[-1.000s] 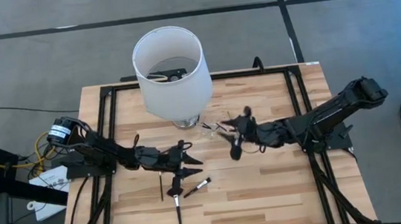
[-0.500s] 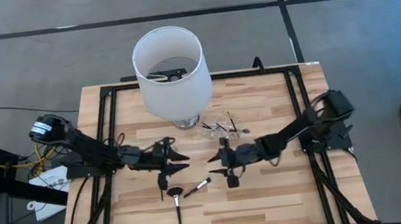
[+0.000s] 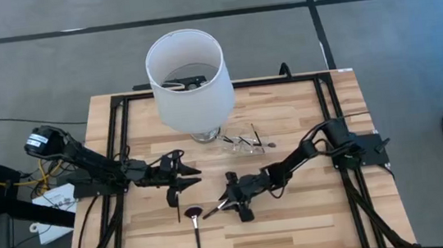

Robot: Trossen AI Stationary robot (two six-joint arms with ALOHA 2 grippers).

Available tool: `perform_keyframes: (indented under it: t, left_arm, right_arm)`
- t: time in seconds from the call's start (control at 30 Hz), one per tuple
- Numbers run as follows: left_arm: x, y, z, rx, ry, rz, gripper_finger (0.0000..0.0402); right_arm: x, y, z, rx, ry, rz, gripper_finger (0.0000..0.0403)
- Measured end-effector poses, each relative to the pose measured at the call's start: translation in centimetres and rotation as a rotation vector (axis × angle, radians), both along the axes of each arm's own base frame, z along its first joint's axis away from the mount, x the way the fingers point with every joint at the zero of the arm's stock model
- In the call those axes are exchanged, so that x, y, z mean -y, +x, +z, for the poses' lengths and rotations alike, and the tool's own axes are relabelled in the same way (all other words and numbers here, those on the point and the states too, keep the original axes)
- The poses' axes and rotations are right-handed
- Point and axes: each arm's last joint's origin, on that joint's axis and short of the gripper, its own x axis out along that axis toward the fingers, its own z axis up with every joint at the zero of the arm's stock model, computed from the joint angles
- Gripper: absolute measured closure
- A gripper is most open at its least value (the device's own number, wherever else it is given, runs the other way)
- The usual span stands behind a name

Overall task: Put items in baskets/containers
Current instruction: Put the blush brush into the transparent organizer

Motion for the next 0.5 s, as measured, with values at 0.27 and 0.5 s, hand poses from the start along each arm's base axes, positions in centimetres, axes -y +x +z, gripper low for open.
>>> perform_keyframes:
  t: [0.27,0.5]
  left_arm:
    - [-0.07,0.07,-0.32,-0.023,0.006,0.011,0.0284]
    - [-0.03,0.07,-0.46,-0.044,-0.097,0.008,0.0284]
  right_arm:
    - [0.07,0.02,-0.72,-0.074,-0.063,0.003,0.0273]
    - [0.82,0.20,-0.48,-0.090,-0.042,0.002,0.0371]
